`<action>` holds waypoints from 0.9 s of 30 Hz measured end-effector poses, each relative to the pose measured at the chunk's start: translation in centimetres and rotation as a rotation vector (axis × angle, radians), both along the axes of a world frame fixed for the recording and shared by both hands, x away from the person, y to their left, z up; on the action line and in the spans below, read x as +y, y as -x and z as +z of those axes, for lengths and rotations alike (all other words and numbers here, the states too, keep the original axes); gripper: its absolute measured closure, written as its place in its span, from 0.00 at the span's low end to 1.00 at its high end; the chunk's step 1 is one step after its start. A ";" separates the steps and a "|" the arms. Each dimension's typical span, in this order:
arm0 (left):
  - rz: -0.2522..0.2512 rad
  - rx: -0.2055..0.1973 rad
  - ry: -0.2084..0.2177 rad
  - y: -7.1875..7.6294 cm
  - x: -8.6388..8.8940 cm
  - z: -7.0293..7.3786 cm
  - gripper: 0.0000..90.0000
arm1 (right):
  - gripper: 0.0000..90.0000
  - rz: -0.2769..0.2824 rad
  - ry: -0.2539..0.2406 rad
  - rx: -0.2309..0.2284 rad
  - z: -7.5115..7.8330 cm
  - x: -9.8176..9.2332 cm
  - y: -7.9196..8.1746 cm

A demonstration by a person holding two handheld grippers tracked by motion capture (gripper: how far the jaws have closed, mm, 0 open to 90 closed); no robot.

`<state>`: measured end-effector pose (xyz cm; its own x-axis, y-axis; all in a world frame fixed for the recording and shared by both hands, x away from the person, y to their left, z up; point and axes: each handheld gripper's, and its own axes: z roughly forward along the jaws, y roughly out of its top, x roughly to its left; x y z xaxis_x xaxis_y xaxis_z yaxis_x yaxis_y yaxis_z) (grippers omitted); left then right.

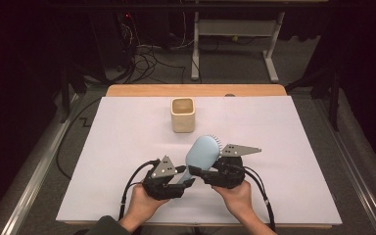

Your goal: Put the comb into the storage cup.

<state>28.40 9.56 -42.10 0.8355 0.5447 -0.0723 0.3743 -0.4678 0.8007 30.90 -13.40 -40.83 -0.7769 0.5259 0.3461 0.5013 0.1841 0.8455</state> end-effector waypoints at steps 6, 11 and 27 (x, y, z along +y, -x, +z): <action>0.002 0.003 0.021 -0.1 0.3 0.0 0.49 | 0.62 -0.013 0.009 -0.004 0.3 -0.6 -0.1; 0.004 -0.015 0.027 0.1 0.4 0.0 0.46 | 0.62 -0.019 0.017 -0.010 0.6 -1.0 -0.1; 0.025 -0.005 0.047 0.0 1.9 0.0 0.44 | 0.63 -0.037 0.043 -0.018 1.3 -2.4 -0.2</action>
<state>28.41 11.46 -42.15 0.8219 0.5618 -0.0941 0.3813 -0.4198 0.8236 31.08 -15.78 -39.57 -0.7626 0.5686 0.3084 0.4930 0.2022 0.8462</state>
